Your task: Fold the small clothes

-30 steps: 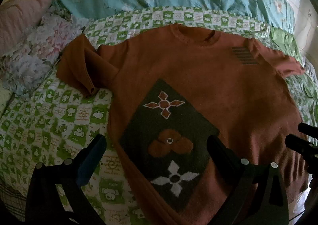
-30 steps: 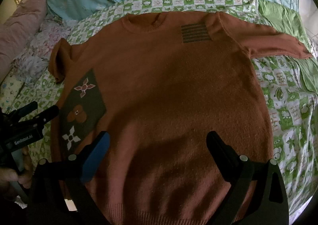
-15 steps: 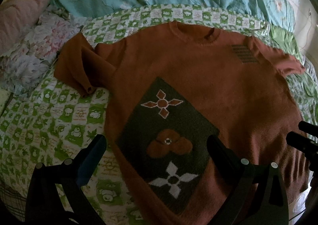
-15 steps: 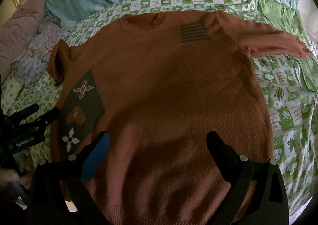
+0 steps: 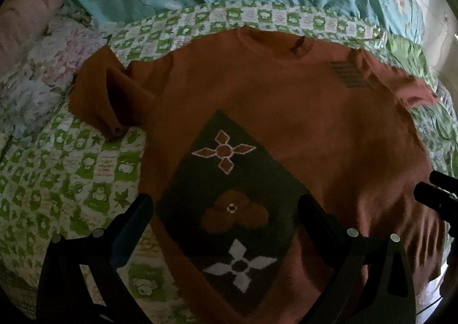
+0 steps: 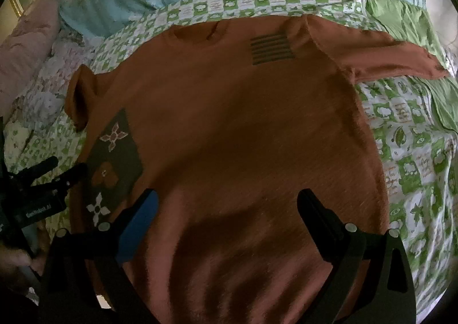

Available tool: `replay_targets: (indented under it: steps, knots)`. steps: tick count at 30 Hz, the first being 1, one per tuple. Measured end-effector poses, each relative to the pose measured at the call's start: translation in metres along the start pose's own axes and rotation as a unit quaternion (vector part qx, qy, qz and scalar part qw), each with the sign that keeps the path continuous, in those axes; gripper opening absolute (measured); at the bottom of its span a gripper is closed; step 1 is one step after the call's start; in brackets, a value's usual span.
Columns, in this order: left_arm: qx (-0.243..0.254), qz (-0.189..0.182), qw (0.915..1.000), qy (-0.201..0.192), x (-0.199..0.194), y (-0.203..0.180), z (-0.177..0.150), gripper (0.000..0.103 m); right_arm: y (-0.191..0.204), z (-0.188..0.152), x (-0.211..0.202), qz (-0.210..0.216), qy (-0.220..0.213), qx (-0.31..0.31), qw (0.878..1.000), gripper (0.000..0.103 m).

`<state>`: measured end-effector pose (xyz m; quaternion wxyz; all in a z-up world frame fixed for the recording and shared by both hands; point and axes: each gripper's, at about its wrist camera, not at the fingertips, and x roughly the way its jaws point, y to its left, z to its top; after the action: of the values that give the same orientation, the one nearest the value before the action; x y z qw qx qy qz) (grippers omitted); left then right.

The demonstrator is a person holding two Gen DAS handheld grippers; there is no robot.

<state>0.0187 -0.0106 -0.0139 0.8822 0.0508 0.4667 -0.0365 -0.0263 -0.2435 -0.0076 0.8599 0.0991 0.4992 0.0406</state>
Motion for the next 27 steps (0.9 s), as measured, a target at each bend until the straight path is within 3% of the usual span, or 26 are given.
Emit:
replay_targets:
  steps: [7, 14, 21, 27]
  knots:
    - [0.005, 0.002, 1.0000, 0.000, 0.012, -0.006, 0.010, 0.101, -0.021, 0.008, -0.002, -0.006, -0.019, 0.020, 1.000, 0.098]
    - [0.009, 0.010, 0.9995, 0.028, 0.031, -0.006, 0.034, 0.101, -0.069, 0.031, -0.007, -0.011, -0.039, 0.083, 0.996, 0.098]
    - [0.000, 0.012, 0.9995, 0.028, 0.051, -0.006, 0.070, 0.101, -0.139, 0.060, -0.013, -0.056, -0.066, 0.134, 0.987, 0.098]
    - [-0.019, 0.016, 0.9993, 0.029, 0.071, -0.002, 0.102, 0.101, -0.218, 0.090, -0.016, -0.077, -0.103, 0.204, 0.970, 0.098]
